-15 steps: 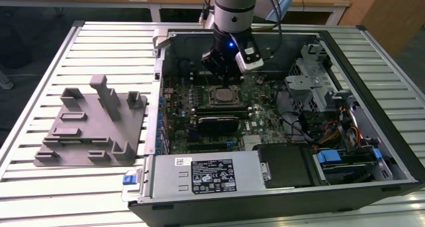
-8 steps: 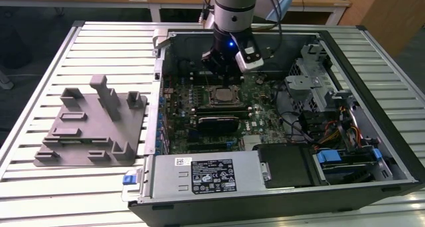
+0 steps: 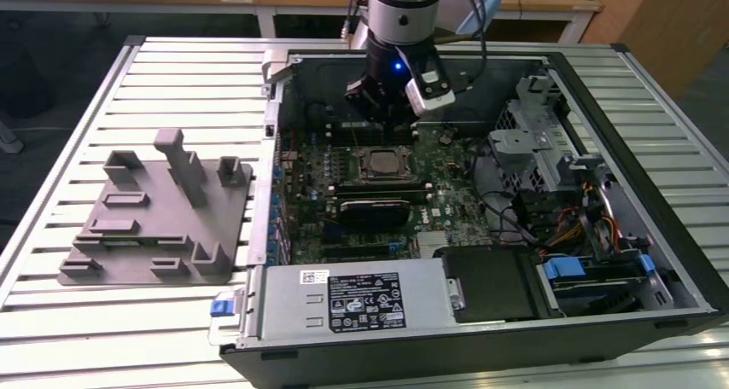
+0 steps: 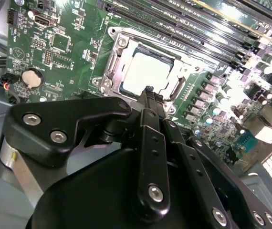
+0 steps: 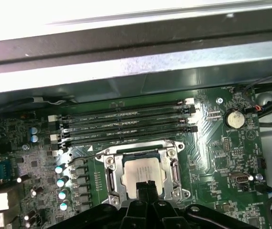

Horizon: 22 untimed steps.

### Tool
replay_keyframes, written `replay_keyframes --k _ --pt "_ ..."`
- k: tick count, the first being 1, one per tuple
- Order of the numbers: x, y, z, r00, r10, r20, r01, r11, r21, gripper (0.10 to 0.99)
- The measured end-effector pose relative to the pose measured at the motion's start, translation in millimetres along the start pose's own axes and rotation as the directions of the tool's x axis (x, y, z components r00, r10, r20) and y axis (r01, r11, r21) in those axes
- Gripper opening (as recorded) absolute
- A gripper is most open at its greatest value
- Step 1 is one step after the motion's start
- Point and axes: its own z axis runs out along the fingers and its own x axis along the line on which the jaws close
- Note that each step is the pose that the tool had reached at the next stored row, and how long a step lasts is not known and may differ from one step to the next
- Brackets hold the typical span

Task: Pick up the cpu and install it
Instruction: 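Install the first cpu locking lever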

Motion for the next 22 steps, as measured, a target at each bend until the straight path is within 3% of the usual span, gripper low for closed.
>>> replay_keyframes --k 13,22 --pt "1.5 -0.2 -0.4 1.0000 0.000 0.0001 0.000 1.0000 0.000 0.106" --pt "13.7 -1.8 -0.6 1.0000 0.000 0.0001 0.000 1.0000 0.000 0.106"
